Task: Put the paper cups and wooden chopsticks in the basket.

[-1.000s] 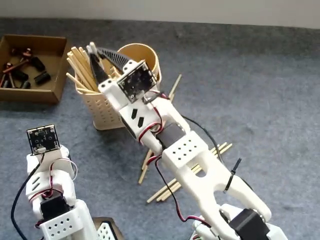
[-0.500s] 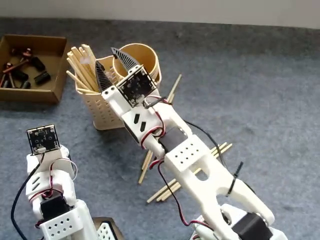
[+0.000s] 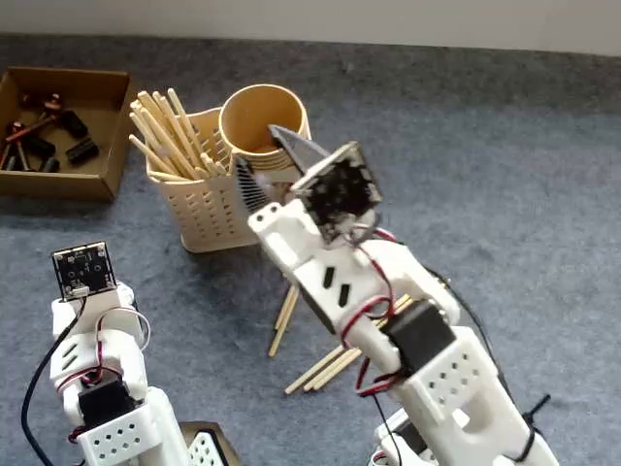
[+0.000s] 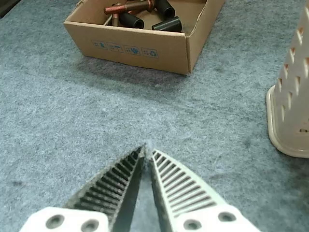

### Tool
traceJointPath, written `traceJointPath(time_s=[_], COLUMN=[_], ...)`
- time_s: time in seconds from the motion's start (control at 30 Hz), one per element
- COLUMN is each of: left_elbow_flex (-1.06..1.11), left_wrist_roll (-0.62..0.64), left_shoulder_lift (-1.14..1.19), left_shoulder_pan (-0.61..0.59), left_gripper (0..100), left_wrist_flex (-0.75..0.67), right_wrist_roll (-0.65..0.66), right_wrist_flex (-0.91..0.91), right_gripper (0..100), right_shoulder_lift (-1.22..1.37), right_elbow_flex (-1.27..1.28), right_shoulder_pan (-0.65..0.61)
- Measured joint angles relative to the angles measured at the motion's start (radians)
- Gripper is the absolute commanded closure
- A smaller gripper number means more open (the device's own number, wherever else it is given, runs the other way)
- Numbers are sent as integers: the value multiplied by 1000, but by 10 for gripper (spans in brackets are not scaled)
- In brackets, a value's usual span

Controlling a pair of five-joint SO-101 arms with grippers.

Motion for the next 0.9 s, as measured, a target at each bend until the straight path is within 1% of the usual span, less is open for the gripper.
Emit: traceJointPath(time_s=[0.17,0.3,0.43,0.7,0.9], left_elbow_flex=[0,0,0,2,2], left_wrist_roll=[0,0,0,0,0], left_shoulder_lift=[0,0,0,0,0], left_shoulder_pan=[18,18,18,18,18], left_gripper=[986,986,986,986,986], left_wrist_flex=[0,0,0,0,0], right_wrist_roll=[-29,-129,-184,-252,-301], right_wrist_flex=[178,350,491,612,628], right_gripper=[836,836,836,836,836], right_shoulder_lift=[-95,-138,-144,-146,-146], right_elbow_flex=[0,0,0,43,135], right_shoulder_pan=[84,189,282,379,454])
